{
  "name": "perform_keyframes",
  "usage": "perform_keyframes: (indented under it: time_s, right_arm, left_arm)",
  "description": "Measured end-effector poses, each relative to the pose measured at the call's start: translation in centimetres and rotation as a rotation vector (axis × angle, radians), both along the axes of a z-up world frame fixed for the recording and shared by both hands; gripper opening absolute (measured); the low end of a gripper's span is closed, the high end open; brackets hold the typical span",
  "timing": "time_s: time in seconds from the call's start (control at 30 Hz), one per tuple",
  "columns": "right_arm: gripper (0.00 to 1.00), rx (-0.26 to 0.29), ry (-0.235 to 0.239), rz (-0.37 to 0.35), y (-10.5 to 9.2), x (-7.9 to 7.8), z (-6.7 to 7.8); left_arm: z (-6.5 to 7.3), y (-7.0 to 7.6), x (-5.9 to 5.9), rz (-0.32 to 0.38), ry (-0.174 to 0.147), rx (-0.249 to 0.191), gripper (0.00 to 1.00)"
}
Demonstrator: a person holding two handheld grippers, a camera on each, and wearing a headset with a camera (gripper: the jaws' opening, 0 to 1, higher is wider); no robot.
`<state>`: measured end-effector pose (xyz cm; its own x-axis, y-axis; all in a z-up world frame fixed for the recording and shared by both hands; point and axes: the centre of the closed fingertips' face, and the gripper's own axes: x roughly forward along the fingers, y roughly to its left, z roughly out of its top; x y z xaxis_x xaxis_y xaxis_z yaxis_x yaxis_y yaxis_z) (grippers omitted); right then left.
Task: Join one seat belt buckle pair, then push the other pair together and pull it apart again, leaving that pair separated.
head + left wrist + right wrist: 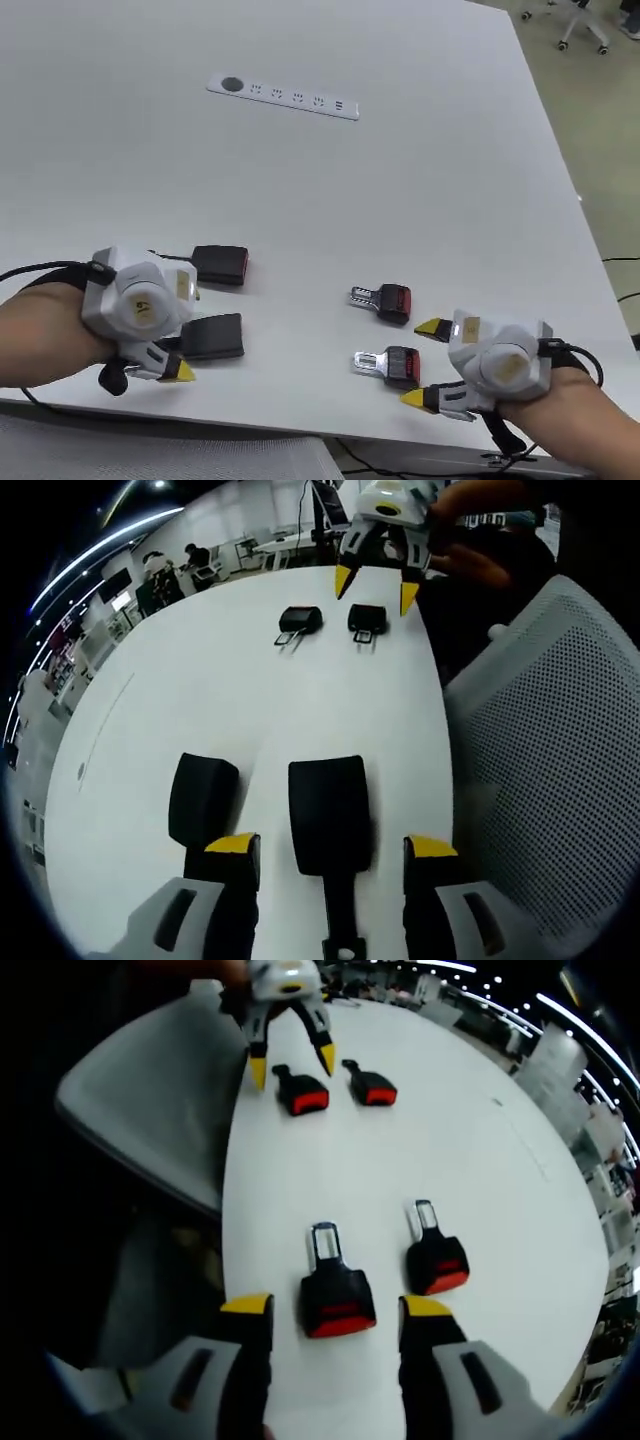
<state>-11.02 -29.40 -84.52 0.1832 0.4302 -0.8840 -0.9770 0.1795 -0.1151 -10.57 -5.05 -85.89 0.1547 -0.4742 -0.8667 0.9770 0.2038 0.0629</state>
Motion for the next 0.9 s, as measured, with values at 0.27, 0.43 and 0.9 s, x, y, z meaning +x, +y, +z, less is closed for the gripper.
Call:
perform_keyframes:
  time_s: [0.27,0.43,0.9]
  right_arm:
    - [0.45,-0.032,0.025,0.026,-0.2,0.5,-1.4]
    - [0.41,-0.055,0.057,0.041,-0.3,0.2,-2.2]
    - [0.35,-0.092,0.121,0.061,-0.8,0.0,-2.7]
  left_arm:
    - [-1.4,-0.1,-0.3,-0.027,0.026,0.022,0.51]
    - [-1.1,-0.4,0.3,-0.017,0.036,0.001,0.47]
    - [-1.2,-0.8,-0.3,-0.118,0.081,0.021,0.37]
